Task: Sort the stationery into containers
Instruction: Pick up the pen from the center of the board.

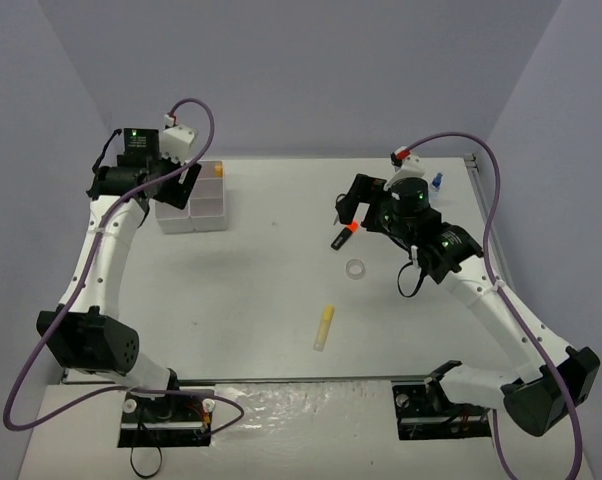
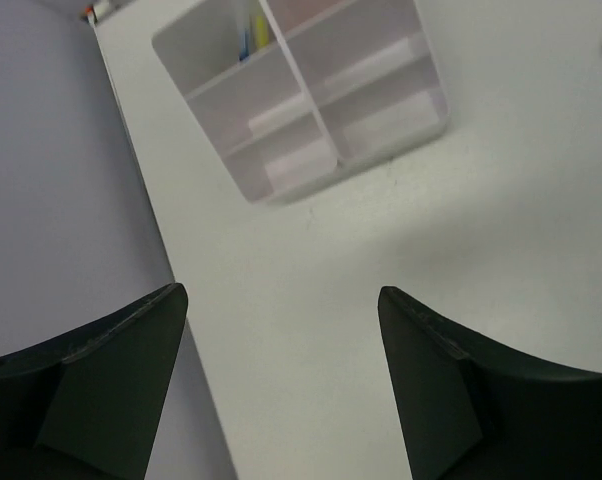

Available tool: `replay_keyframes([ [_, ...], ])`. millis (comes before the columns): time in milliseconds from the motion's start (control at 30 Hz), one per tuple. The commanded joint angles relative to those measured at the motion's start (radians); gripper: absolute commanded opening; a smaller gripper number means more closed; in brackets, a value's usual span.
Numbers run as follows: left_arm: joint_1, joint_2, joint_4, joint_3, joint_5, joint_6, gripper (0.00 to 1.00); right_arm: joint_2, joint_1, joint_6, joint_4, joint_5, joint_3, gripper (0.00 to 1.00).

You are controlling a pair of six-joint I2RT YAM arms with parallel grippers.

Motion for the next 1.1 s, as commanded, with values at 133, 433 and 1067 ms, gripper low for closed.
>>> replay_keyframes([
  [133, 0.004, -0.127, -0.345, -0.055, -0.146, -0.006, 0.75, 0.098, -0.043, 0.039, 0.033, -0.099, 0.090, 0.97],
  [433, 0.016, -0.214, -0.435, -0.064, -0.146, -0.020, 0.78, 0.190, -0.088, 0.062, 0.034, -0.185, 0.197, 0.97],
  [1067, 0.018, -0.292, -0.410, -0.109, -0.125, 0.022, 0.79, 0.319, -0.138, 0.045, 0.036, -0.226, 0.200, 0.96],
])
